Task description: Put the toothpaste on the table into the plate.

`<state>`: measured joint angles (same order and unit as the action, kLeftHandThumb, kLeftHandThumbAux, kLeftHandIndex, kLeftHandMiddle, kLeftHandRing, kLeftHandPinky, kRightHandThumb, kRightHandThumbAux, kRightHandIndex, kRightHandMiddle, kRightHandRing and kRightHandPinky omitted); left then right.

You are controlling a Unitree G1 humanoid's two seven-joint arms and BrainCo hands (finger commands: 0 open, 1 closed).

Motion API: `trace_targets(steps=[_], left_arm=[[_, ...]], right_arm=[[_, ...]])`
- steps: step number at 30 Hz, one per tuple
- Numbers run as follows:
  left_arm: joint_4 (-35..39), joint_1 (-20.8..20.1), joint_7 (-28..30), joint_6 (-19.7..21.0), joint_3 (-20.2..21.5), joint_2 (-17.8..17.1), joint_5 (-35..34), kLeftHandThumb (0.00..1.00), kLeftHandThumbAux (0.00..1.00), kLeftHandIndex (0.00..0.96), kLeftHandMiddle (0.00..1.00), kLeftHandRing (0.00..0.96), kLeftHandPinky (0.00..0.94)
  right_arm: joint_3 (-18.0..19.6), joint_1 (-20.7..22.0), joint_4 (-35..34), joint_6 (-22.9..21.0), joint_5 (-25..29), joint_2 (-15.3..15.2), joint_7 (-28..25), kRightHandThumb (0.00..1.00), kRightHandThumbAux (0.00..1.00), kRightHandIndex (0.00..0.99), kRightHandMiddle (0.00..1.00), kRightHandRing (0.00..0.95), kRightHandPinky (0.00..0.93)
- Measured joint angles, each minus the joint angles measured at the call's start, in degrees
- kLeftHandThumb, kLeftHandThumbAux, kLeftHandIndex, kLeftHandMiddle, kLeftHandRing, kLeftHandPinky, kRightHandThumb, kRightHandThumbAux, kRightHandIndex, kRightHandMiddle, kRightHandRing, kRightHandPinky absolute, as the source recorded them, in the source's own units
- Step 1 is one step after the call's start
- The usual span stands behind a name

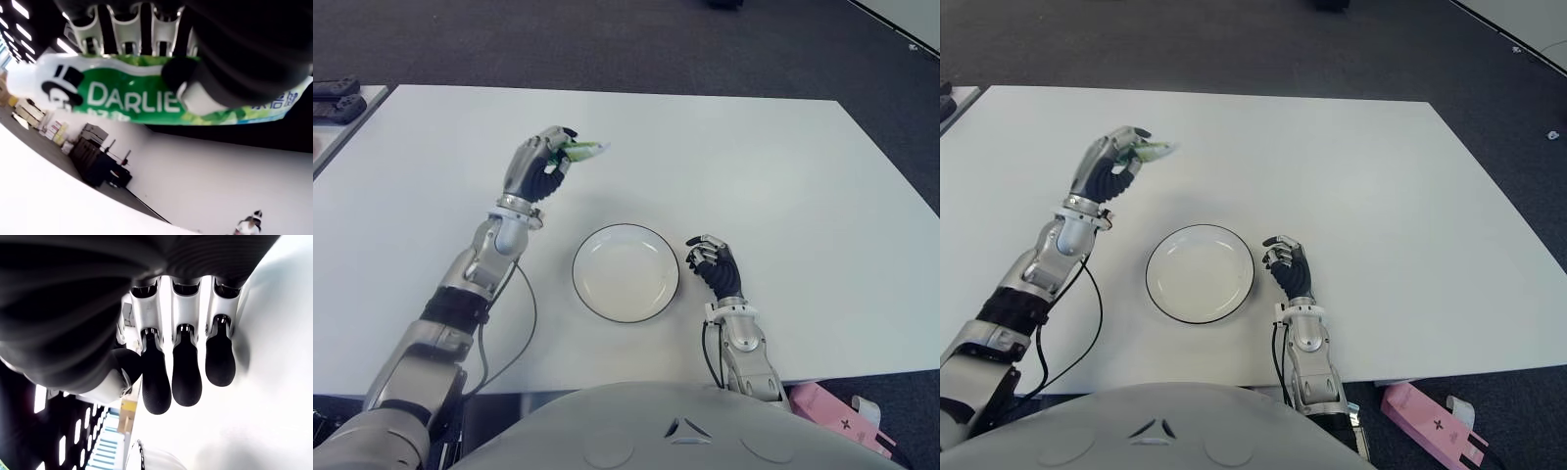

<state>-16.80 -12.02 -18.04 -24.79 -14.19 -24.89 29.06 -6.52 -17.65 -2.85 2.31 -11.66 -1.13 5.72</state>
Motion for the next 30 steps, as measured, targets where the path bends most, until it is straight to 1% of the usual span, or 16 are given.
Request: trace_targets(steps=[5,13,16,19,23,30], left_arm=[[2.22,1.84,1.01,-3.65,-2.08,-0.13,3.15,0.732,0.703,0.441,0.887,0.885,0.885],[2.67,1.99,1.17,-10.89,-6.24,-0.87,10.01,0.728,0.702,0.442,0.888,0.883,0.887],[1.97,2.0,-1.35,-13.3,-8.62,-1.31,15.46,0.727,0.701,0.442,0.888,0.888,0.898],[0.96,1.97,-5.15,-15.35,-10.93,-1.49,20.78,0.725,0.701,0.443,0.887,0.895,0.905],[1.22,2.06,-7.69,-16.94,-13.97,-2.43,26.59,0.722,0.701,0.443,0.882,0.897,0.905],[2.34,2.1,-7.8,-17.58,-18.21,-5.16,33.12,0.717,0.703,0.443,0.885,0.896,0.907]], right_arm=[[-0.02,0.04,0.02,0.01,0.04,0.06,0.02,0.706,0.729,0.432,0.652,0.653,0.653],[-0.13,-0.04,0.02,0.03,0.08,0.12,0.05,0.707,0.728,0.432,0.649,0.646,0.648],[-0.18,-0.04,0.06,0.1,0.07,0.12,0.2,0.707,0.729,0.432,0.648,0.645,0.648],[-0.2,-0.05,0.1,0.13,0.07,0.12,0.4,0.706,0.729,0.432,0.644,0.641,0.643],[-0.23,-0.04,0.2,0.14,0.08,0.12,0.6,0.706,0.729,0.432,0.64,0.639,0.642],[-0.25,-0.05,0.54,0.35,0.09,0.09,0.64,0.705,0.729,0.431,0.641,0.645,0.652]])
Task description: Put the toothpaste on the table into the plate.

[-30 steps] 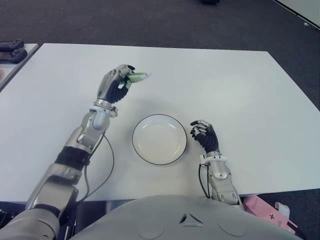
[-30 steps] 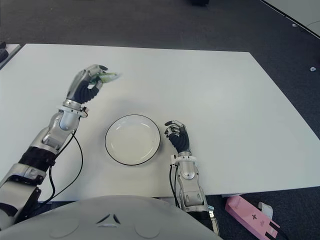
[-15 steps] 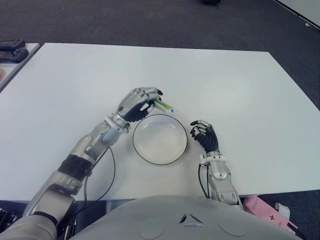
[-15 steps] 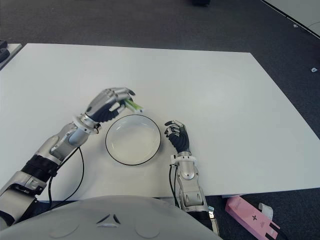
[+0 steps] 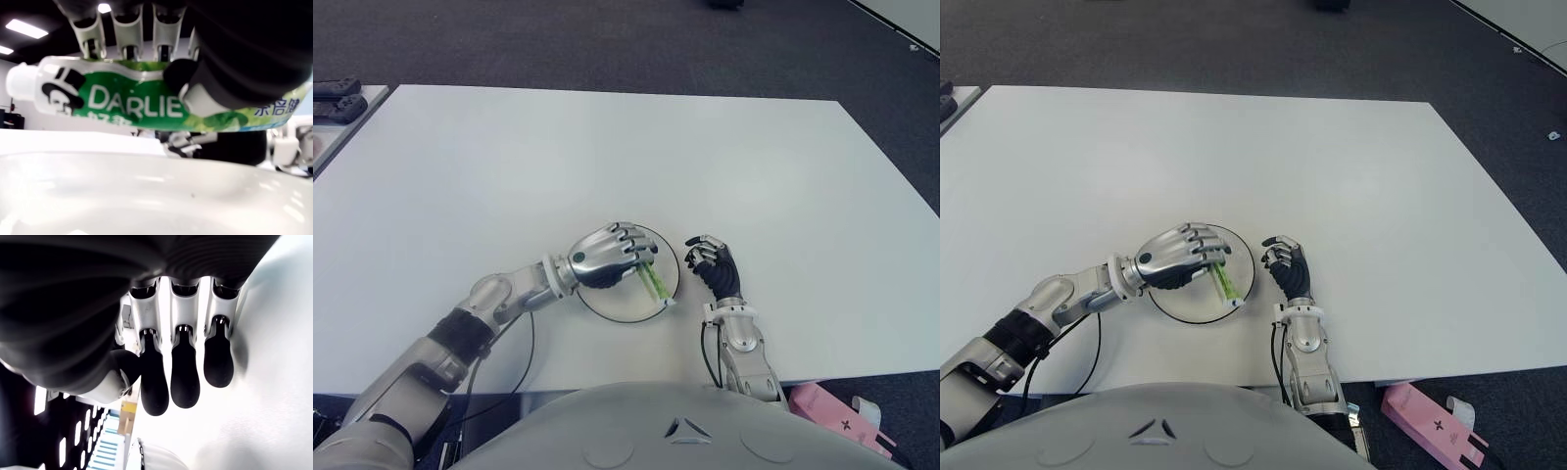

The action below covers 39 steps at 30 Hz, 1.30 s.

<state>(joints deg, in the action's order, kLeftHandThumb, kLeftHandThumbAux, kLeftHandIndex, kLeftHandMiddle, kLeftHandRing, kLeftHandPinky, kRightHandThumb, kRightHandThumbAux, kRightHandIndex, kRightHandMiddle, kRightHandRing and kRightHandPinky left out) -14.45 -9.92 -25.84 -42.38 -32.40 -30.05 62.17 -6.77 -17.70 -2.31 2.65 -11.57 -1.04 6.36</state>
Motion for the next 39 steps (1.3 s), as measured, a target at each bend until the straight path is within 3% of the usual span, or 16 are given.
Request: trace_targets(steps=[14,18,20,21,22,24,25,27,31,39], left_arm=[[2.76,-0.01,2.43,3.46,-4.43,-2.37,5.09,0.705,0.709,0.44,0.893,0.893,0.882],[3.01,-0.03,3.26,3.88,-4.67,-2.39,4.69,0.695,0.711,0.435,0.85,0.864,0.849],[2.98,-0.06,3.67,3.93,-4.71,-2.38,4.14,0.692,0.712,0.432,0.784,0.789,0.776],[2.95,-0.06,3.92,3.95,-4.7,-2.36,3.89,0.688,0.713,0.425,0.583,0.593,0.616],[2.9,-0.05,4.31,4.0,-4.69,-2.32,3.37,0.519,0.684,0.352,0.424,0.427,0.473],[2.79,-0.05,5.4,4.19,-4.6,-2.17,2.05,0.364,0.662,0.287,0.285,0.283,0.349],[2.77,-0.04,5.99,4.37,-4.52,-2.07,1.37,0.285,0.641,0.209,0.192,0.181,0.248],[3.01,0.12,7.19,5.23,-4.18,-1.89,0.28,0.21,0.603,0.107,0.098,0.093,0.14],[4.7,1.0,9.82,7.99,-3.1,-1.83,-0.93,0.137,0.531,0.022,0.02,0.019,0.029],[8.83,4.57,10.5,13.38,-1.15,-1.71,-0.96,0.105,0.45,0.001,0.0,0.0,0.001]], right_arm=[[-0.41,0.0,-0.02,0.3,-0.44,-0.27,0.14,0.705,0.729,0.432,0.662,0.66,0.659],[-0.46,-0.01,-0.08,0.3,-0.48,-0.28,0.14,0.705,0.729,0.432,0.652,0.651,0.649],[-0.46,-0.01,-0.08,0.29,-0.48,-0.28,0.15,0.705,0.729,0.432,0.651,0.651,0.653],[-0.46,-0.01,-0.09,0.29,-0.48,-0.29,0.15,0.705,0.729,0.431,0.65,0.65,0.653],[-0.46,-0.01,-0.09,0.29,-0.48,-0.3,0.14,0.705,0.729,0.431,0.648,0.649,0.652],[-0.47,-0.01,-0.09,0.29,-0.48,-0.37,0.14,0.705,0.729,0.431,0.647,0.649,0.651],[-0.47,-0.01,-0.09,0.29,-0.48,-0.42,0.13,0.705,0.729,0.431,0.645,0.648,0.65],[-0.48,0.0,-0.09,0.29,-0.46,-0.5,0.06,0.705,0.729,0.431,0.642,0.647,0.651],[-0.49,0.02,-0.12,0.25,-0.44,-0.71,-0.1,0.705,0.729,0.431,0.635,0.644,0.645],[-0.45,0.01,-0.37,-0.16,-0.05,-0.64,-0.13,0.706,0.729,0.43,0.627,0.632,0.635]])
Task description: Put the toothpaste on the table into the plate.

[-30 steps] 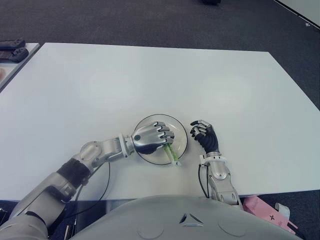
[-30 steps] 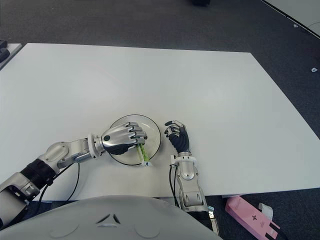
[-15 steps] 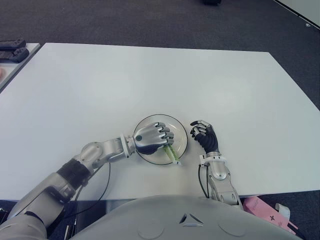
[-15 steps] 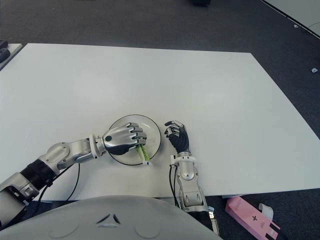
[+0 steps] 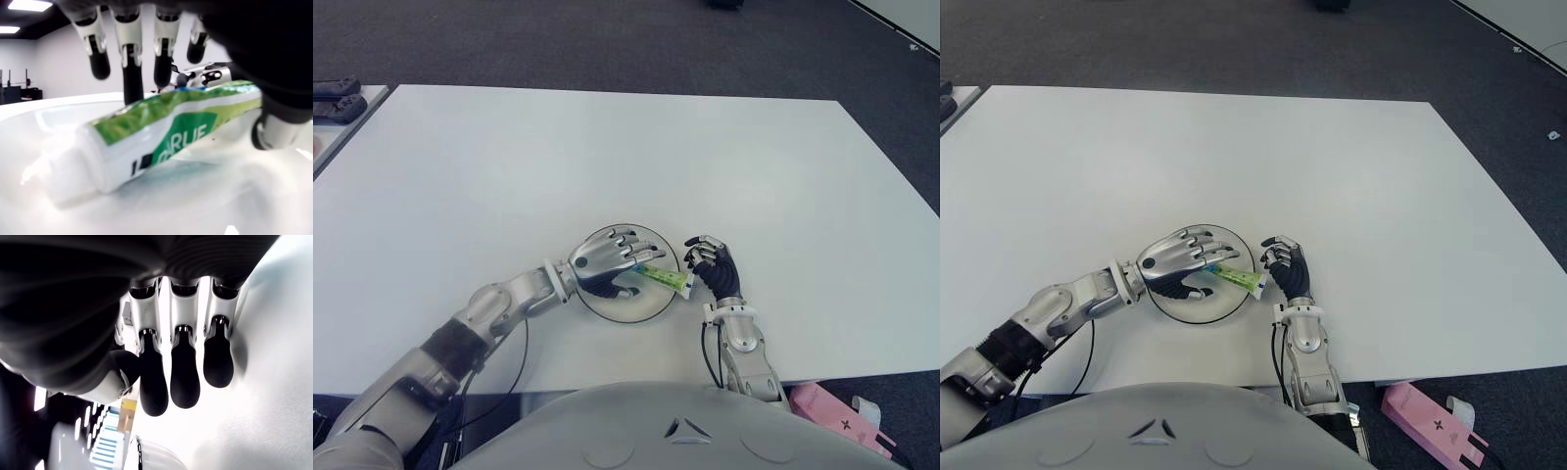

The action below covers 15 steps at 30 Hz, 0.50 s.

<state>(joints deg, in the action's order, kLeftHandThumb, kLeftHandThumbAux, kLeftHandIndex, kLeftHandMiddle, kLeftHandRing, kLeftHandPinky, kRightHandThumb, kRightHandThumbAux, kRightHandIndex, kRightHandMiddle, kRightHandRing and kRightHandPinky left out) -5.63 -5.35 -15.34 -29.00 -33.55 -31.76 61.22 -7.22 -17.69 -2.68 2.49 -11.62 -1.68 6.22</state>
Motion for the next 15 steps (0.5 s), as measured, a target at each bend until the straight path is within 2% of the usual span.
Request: trace_targets(steps=[6,15], left_arm=[[1.99,2.39,1.06,2.47,1.37,0.23,-1.34,0.115,0.434,0.0,0.0,0.0,0.0],[2.97,3.11,0.81,2.97,3.36,0.66,-3.05,0.165,0.379,0.0,0.0,0.0,0.0]], right_arm=[[0.05,0.01,0.08,0.01,0.15,-0.04,0.0,0.706,0.729,0.431,0.631,0.637,0.641],[0.0,0.1,0.1,-0.11,0.15,-0.03,-0.01,0.706,0.729,0.431,0.639,0.641,0.642]])
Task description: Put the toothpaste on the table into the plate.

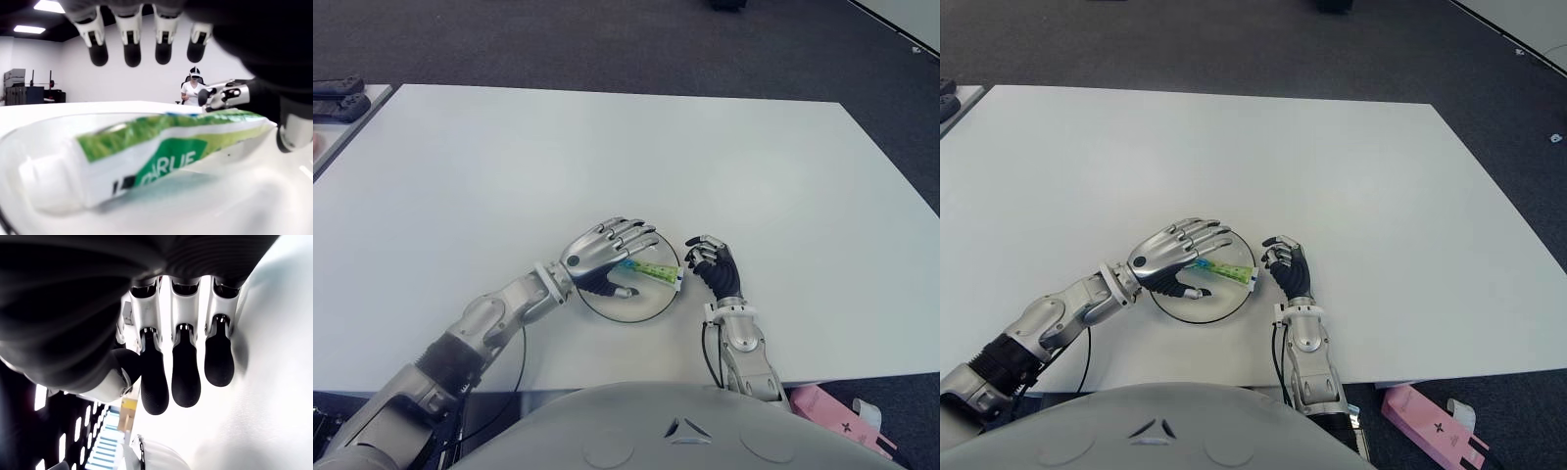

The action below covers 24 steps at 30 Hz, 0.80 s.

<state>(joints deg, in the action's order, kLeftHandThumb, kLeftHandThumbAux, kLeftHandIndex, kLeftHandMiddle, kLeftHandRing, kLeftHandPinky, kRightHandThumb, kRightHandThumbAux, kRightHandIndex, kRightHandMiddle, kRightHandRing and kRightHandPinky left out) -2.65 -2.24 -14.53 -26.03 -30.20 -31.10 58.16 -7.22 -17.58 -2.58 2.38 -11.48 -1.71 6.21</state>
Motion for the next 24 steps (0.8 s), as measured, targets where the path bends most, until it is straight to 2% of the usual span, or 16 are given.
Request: trace_targets(steps=[8,13,20,21,24], left_arm=[[0.11,0.14,-3.11,-1.46,1.88,0.75,-1.67,0.16,0.34,0.0,0.0,0.0,0.0],[0.04,1.15,-4.34,-2.39,4.17,1.47,-5.4,0.141,0.33,0.0,0.0,0.0,0.0],[-3.88,2.71,-5.41,-6.44,8.84,4.67,-17.88,0.111,0.38,0.0,0.0,0.0,0.0],[-4.45,3.08,-5.4,-6.93,9.46,5.11,-19.65,0.076,0.411,0.0,0.0,0.0,0.0],[-5.76,4.04,-4.43,-8.24,11.15,6.41,-25.5,0.07,0.445,0.0,0.003,0.0,0.011]], right_arm=[[-0.01,0.02,-0.1,-0.25,0.02,0.0,-0.12,0.707,0.728,0.431,0.63,0.628,0.627],[0.2,0.22,0.45,-0.13,0.31,0.19,-0.12,0.707,0.728,0.431,0.622,0.62,0.622],[0.45,0.52,1.09,0.45,0.52,0.56,-0.11,0.707,0.729,0.431,0.63,0.631,0.643],[0.46,0.52,1.13,0.54,0.52,0.57,-0.11,0.707,0.728,0.431,0.632,0.633,0.645],[0.46,0.54,1.26,0.72,0.52,0.58,-0.11,0.707,0.729,0.432,0.635,0.637,0.647]])
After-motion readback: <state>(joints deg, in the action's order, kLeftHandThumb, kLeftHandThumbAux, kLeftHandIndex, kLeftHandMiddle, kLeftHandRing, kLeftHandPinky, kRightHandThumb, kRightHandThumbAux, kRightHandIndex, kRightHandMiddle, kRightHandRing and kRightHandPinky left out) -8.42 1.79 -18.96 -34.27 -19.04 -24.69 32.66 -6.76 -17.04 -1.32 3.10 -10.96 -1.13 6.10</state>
